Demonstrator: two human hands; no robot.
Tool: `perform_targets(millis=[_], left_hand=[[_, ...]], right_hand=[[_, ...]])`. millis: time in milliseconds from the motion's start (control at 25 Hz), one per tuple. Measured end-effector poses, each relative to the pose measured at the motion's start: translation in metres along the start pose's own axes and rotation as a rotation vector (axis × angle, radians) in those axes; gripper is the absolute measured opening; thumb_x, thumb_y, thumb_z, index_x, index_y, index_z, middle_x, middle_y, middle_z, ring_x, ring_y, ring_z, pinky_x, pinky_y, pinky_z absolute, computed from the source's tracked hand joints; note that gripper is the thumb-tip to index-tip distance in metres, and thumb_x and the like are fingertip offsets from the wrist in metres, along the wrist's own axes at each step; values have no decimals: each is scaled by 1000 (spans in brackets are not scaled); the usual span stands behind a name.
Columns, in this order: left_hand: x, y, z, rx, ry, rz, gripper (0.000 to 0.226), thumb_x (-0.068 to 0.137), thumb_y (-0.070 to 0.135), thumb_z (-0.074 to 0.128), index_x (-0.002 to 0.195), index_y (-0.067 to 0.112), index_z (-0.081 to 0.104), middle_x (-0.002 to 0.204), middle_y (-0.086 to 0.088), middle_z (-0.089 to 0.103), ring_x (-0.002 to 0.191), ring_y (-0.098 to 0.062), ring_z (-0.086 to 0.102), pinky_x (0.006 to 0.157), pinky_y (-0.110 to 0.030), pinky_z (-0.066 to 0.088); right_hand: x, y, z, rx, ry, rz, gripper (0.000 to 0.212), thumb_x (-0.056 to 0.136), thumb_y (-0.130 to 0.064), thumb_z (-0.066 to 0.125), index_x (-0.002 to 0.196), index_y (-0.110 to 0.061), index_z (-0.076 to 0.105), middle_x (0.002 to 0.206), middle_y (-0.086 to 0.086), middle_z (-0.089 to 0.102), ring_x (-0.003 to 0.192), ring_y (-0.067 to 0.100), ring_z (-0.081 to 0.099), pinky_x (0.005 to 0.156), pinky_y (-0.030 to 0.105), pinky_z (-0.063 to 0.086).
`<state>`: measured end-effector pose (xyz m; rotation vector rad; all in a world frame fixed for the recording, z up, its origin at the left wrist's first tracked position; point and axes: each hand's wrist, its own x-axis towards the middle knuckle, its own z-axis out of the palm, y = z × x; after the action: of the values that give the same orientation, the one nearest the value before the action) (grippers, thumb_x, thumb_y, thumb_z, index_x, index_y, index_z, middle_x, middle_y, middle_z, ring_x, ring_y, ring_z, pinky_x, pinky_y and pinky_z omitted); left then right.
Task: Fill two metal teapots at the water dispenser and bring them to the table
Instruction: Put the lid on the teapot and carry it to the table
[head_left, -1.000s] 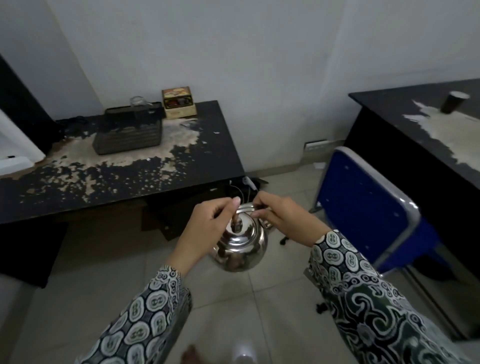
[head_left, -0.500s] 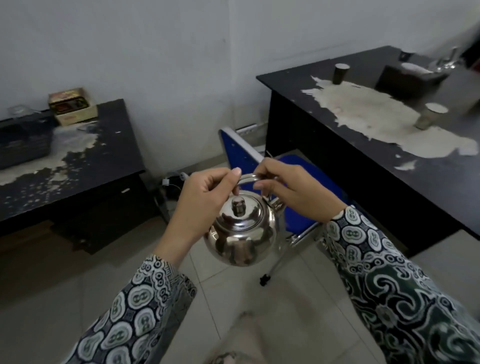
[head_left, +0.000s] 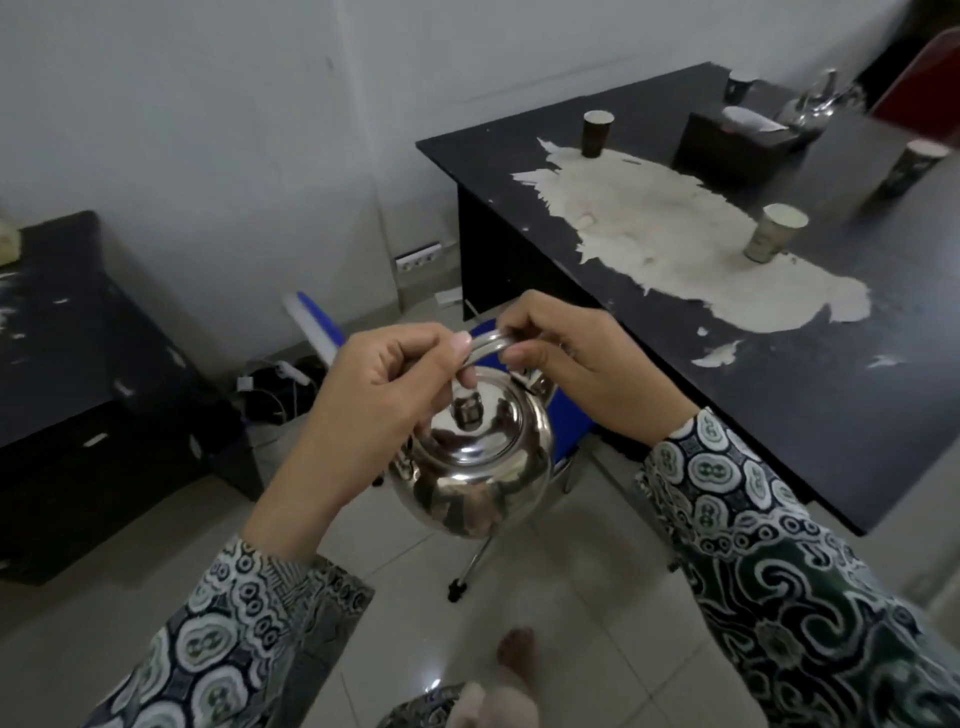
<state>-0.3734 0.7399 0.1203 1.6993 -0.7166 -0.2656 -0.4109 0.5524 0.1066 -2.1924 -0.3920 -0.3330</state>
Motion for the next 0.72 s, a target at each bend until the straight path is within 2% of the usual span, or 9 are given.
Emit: perform_targets(millis=[80,240,360,520,600,680,720], left_hand=[[31,-1,24,-6,-19,-3,33,84,38,52,63,16,61,40,6,42,41,-4,37,47,-13,34],[78,-1,65,-33,-62,-75,31,91,29,50,69,11,62,42,5,46,44,-5,42,52,-13,40],[109,-5,103,-60,-59,-116,31,91,30,46,76,10,64,46,4,50,50,-9,48,59,-20,46],[138,-11,159,-75,52,-180,30,85,36,43,72,19,64,54,-2,53,60,-29,55,66,-31,51],[150,-12,192,-79,136,-213,29,84,37,43,66,26,63,57,-6,55,67,-37,57,69,-37,52],[164,-14,230,-93,252,-251,29,82,38,44,70,22,64,55,-2,55,62,-27,57,66,-32,52],[173,-14,251,-97,308,-277,30,83,37,45,74,18,65,54,0,55,60,-21,56,64,-27,52]], right_hand=[[4,25,-29,-30,-13,20,15,91,-17,51,90,-3,56,77,-4,56,70,9,53,63,21,42],[9,72,-67,-21,64,41,20,91,-21,49,96,-3,58,86,6,60,77,11,55,69,25,46],[12,116,-94,-8,80,32,26,88,-27,52,100,-5,60,91,7,61,83,12,56,74,24,46],[5,169,-131,48,57,32,18,88,-18,55,104,-11,61,97,-1,61,89,5,58,77,19,49],[0,191,-151,107,103,100,21,83,-26,60,101,-15,59,99,-1,61,90,6,60,76,24,54],[-8,210,-176,153,152,187,23,79,-34,61,94,-17,56,92,-2,62,83,6,61,71,23,54],[-13,221,-191,167,121,239,21,80,-35,61,91,-17,57,86,-5,62,78,4,60,69,20,52]])
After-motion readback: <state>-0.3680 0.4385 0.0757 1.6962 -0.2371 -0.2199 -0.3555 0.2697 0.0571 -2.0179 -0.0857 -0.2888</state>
